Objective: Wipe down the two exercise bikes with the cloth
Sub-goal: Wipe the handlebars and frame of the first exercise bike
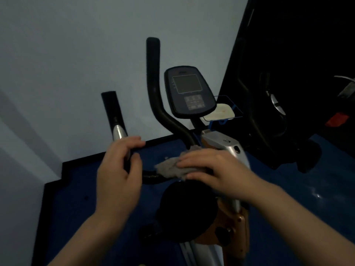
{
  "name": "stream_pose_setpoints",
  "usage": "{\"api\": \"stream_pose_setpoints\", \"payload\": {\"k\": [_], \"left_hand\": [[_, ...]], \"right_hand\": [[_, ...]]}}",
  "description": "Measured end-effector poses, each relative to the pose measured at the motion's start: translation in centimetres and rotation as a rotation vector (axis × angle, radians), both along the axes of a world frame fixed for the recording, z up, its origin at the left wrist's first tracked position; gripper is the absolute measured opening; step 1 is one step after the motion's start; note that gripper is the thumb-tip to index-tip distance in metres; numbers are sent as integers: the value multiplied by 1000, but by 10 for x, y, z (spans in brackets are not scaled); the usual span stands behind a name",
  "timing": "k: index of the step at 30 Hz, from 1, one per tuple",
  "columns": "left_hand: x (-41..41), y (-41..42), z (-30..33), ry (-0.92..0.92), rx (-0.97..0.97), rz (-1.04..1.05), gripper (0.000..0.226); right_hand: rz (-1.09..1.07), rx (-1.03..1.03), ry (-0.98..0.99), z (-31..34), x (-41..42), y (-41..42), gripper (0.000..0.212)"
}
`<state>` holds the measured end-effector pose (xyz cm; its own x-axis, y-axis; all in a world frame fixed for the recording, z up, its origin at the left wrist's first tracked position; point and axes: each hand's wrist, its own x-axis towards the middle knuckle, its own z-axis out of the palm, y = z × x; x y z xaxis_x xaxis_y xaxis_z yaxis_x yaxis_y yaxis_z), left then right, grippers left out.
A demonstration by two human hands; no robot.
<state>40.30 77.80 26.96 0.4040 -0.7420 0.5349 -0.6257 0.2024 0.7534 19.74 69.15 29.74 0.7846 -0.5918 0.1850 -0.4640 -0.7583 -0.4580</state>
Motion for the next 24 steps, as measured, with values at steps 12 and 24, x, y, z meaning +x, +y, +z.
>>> {"api": "stream_pose_setpoints", "payload": {"k": [12, 24], "left_hand": [[64, -16, -1, -573, 330, -155, 33], [82, -22, -5, -419, 124, -265, 32]], "right_hand": [[40, -38, 351, 17, 32, -15, 48], [-329, -7, 342, 4, 73, 43, 34]]}}
